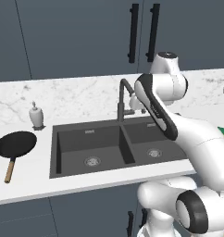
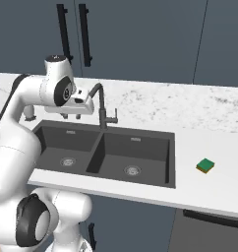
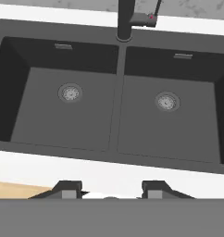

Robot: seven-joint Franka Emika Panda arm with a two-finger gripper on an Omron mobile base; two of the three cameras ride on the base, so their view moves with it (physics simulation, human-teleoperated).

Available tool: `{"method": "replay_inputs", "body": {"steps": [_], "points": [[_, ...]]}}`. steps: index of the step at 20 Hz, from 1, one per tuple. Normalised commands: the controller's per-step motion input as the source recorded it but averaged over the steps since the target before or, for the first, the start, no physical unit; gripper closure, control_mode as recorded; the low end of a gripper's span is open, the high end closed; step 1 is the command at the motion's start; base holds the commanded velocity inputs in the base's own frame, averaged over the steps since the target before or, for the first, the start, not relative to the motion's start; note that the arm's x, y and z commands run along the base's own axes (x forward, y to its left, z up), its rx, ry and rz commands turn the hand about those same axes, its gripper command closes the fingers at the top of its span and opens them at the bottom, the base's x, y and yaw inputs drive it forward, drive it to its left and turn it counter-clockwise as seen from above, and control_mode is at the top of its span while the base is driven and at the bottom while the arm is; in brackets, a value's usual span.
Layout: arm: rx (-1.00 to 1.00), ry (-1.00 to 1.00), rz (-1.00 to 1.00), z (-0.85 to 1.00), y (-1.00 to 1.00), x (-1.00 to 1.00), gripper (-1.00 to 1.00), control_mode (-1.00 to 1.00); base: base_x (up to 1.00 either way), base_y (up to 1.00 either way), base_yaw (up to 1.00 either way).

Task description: Pick the pan and sponge and place them into the sink. Then turn on the water.

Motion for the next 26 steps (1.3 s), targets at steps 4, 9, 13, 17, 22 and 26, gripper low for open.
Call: {"method": "replay_inputs", "body": {"steps": [4,9,13,17,22,26], "points": [[0.00,0.00,0.02,-0.18,0.06,-0.38,-1.00,-1.00,0.00,0.00,0.00],[-0.04,-0.06,0.00,-0.60,0.82,-0.52,-1.00,-1.00,0.00,0.00,0.00],[-0.01,-0.10,-0.05,-0.62,1.00,-0.28,-1.00,-1.00,0.00,0.00,0.00],[0.00,0.00,-0.10,-0.47,1.00,-0.04,-1.00,-1.00,0.00,0.00,0.00],[0.00,0.08,-0.06,-0.29,1.00,0.01,-1.00,-1.00,0.00,0.00,0.00],[0.00,0.10,-0.05,-0.19,1.00,0.14,-1.00,-1.00,0.00,0.00,0.00]]}}
